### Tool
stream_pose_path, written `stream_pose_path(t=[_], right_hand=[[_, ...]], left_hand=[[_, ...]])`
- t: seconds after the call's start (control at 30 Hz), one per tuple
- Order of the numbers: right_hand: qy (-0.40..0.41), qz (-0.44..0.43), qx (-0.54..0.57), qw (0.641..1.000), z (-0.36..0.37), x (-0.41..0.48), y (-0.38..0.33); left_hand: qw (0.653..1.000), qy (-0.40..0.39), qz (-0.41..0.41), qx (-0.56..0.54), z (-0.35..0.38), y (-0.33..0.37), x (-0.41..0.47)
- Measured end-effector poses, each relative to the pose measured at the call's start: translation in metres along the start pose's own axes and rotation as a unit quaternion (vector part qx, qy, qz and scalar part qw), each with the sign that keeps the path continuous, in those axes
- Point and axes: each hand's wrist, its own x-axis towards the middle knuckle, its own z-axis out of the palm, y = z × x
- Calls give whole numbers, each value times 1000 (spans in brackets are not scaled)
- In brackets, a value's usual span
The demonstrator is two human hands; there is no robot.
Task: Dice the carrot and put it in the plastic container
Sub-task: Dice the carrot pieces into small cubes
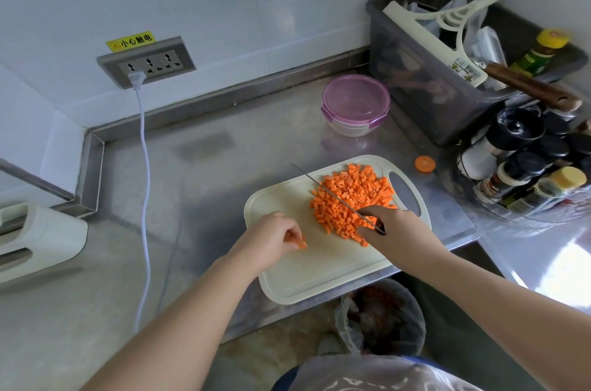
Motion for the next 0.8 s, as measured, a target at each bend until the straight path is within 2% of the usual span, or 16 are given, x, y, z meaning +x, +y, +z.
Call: stream_pose_path(t=[0.07, 0.43, 0.5, 0.63, 0.8], right_hand=[[1, -2, -1, 1000, 1, 1, 0], [-9, -3, 3, 1000, 4, -2, 0], [-17, 1, 21, 1000, 6, -3, -2], [-46, -2, 61, 997, 14, -5, -8], [-84, -4, 73, 994, 30, -10, -14]], left_hand=[[1000, 10, -10, -5, -6, 1, 7], [988, -46, -29, 141, 4, 8, 13], [988, -24, -57, 143, 9, 10, 9], [983, 69, -167, 37, 21, 19, 2], [958, 135, -215, -135, 27, 36, -5]])
